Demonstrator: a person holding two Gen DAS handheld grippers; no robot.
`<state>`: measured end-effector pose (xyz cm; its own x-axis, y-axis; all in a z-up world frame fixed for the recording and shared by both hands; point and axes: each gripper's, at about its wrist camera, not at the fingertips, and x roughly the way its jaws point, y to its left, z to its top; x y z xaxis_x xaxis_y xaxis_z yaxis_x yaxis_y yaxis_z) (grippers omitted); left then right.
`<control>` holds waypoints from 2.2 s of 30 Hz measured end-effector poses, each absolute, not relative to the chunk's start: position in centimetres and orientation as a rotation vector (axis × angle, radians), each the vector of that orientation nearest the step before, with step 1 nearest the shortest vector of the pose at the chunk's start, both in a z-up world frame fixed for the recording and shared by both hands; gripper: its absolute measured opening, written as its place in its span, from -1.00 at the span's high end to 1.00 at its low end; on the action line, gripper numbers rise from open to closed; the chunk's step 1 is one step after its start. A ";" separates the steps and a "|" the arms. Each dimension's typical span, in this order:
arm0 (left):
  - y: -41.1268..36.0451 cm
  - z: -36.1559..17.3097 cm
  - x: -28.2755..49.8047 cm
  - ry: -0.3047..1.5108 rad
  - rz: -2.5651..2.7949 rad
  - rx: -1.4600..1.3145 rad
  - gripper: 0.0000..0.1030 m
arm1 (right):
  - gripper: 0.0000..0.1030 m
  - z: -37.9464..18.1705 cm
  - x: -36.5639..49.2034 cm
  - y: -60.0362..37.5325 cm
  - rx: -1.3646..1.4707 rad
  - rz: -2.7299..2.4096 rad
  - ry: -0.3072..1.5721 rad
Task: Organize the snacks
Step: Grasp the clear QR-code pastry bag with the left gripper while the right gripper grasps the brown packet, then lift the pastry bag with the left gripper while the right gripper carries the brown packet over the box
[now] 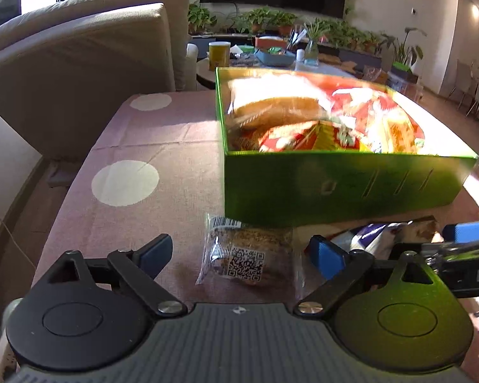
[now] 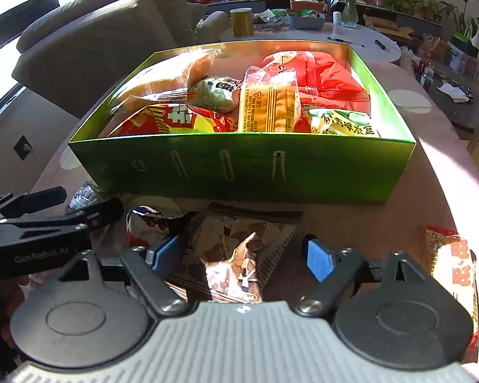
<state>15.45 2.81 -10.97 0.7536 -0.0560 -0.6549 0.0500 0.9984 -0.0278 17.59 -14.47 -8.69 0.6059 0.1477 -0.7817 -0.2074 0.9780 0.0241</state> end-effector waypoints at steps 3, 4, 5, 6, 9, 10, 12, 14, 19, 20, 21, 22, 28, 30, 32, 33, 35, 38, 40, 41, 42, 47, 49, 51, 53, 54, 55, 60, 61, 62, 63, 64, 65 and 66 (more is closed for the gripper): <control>2.7 -11.4 15.8 0.708 -0.038 0.017 -0.61 | -0.53 -9.1 17.9 -14.2 -0.063 0.210 0.918; 2.7 -11.4 15.8 0.707 -0.043 0.019 -0.57 | -0.53 -9.2 18.0 -14.1 -0.066 0.202 0.919; 2.9 -11.3 15.8 0.704 -0.050 0.013 -0.47 | -0.55 -9.3 18.0 -13.9 -0.076 0.197 0.910; 3.0 -11.2 15.8 0.701 -0.054 0.007 -0.34 | -0.55 -9.4 18.0 -13.7 -0.085 0.194 0.910; 3.1 -11.0 15.7 0.692 -0.054 0.013 -0.12 | -0.55 -9.7 17.9 -13.3 -0.118 0.186 0.894; 3.1 -11.0 15.6 0.693 -0.055 0.010 -0.11 | -0.55 -9.7 17.7 -13.2 -0.134 0.187 0.890; 3.2 -10.9 15.5 0.695 -0.051 -0.002 -0.08 | -0.54 -9.7 17.4 -13.2 -0.151 0.191 0.869; 3.3 -10.8 15.2 0.701 -0.045 -0.018 -0.07 | -0.54 -9.5 17.3 -13.6 -0.126 0.189 0.861; 3.7 -10.2 14.2 0.704 -0.039 -0.054 -0.06 | -0.53 -8.5 17.1 -14.7 -0.041 0.214 0.855; 3.7 -9.9 13.9 0.698 -0.037 -0.054 -0.06 | -0.53 -8.3 16.9 -14.7 -0.044 0.216 0.845; 3.6 -9.7 13.6 0.691 -0.035 -0.052 -0.06 | -0.53 -8.0 16.7 -14.8 -0.043 0.220 0.836; 3.5 -9.4 13.3 0.682 -0.034 -0.050 -0.06 | -0.53 -7.8 16.4 -14.9 -0.038 0.225 0.828; 2.7 -7.4 11.2 0.611 -0.031 -0.033 -0.06 | -0.53 -6.0 15.0 -15.7 -0.009 0.238 0.769; 2.3 -6.7 10.5 0.585 -0.024 -0.016 -0.06 | -0.53 -5.4 14.6 -16.1 0.001 0.246 0.748; 2.0 -6.1 9.8 0.570 -0.031 -0.007 -0.06 | -0.53 -4.8 14.1 -16.6 0.008 0.257 0.721; 1.9 -5.9 9.6 0.565 -0.037 -0.008 -0.06 | -0.53 -4.5 14.0 -16.9 0.011 0.261 0.707; 1.6 -5.2 9.3 0.554 -0.048 -0.007 -0.06 | -0.53 -3.7 13.8 -17.5 0.021 0.267 0.679; 0.8 -4.2 9.2 0.528 -0.056 0.003 -0.06 | -0.53 -2.6 13.9 -18.3 0.037 0.274 0.638; 0.3 -3.5 9.3 0.508 -0.073 0.007 -0.06 | -0.53 -1.8 13.9 -18.6 0.038 0.278 0.604; 0.0 -3.2 9.5 0.501 -0.087 0.005 -0.06 | -0.53 -1.4 14.1 -18.7 0.037 0.283 0.585; -0.3 -2.8 9.8 0.498 -0.098 0.003 -0.06 | -0.53 -1.1 14.3 -18.9 0.038 0.289 0.568; -1.9 -1.7 11.7 0.479 -0.138 0.013 -0.06 | -0.53 -0.1 16.1 -19.4 0.059 0.301 0.532; -2.5 -1.3 12.6 0.469 -0.146 0.019 -0.06 | -0.53 0.0 16.8 -19.5 0.061 0.298 0.526; -2.9 -1.0 13.6 0.469 -0.150 0.013 -0.06 | -0.53 0.1 17.3 -19.7 0.067 0.295 0.523; -3.1 -0.8 14.7 0.473 -0.155 0.004 -0.06 | -0.53 0.2 17.8 -19.9 0.078 0.294 0.526; -3.2 -0.8 15.3 0.478 -0.157 0.002 -0.06 | -0.53 0.1 18.1 -20.0 0.084 0.293 0.529; -3.4 -0.9 15.8 0.481 -0.158 0.001 -0.06 | -0.54 0.1 18.3 -20.1 0.090 0.290 0.530; -3.8 -1.5 18.3 0.493 -0.156 -0.014 -0.06 | -0.54 0.2 19.8 -20.4 0.087 0.282 0.536; -3.8 -1.6 18.7 0.498 -0.156 -0.016 -0.06 | -0.54 0.2 20.1 -20.4 0.085 0.279 0.538; -3.9 -1.7 19.2 0.502 -0.157 -0.017 -0.06 | -0.54 0.1 20.5 -20.4 0.083 0.274 0.541; -4.0 -1.7 19.7 0.505 -0.158 -0.016 -0.06 | -0.54 0.1 21.0 -20.4 0.082 0.269 0.546; -4.0 -1.8 20.2 0.507 -0.155 -0.017 -0.06 | -0.54 0.0 21.4 -20.4 0.085 0.264 0.552; -4.1 -1.9 20.6 0.509 -0.154 -0.016 -0.06 | -0.53 0.0 21.7 -20.5 0.090 0.261 0.556; -4.2 -2.0 20.9 0.513 -0.155 -0.013 -0.06 | -0.54 -0.1 22.1 -20.5 0.092 0.260 0.559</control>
<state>20.92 -4.18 -2.02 0.8600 -0.1513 -0.4874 0.1446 0.9881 -0.0515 22.05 -20.46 -0.06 0.8161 0.2680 -0.5120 -0.2181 0.9633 0.1566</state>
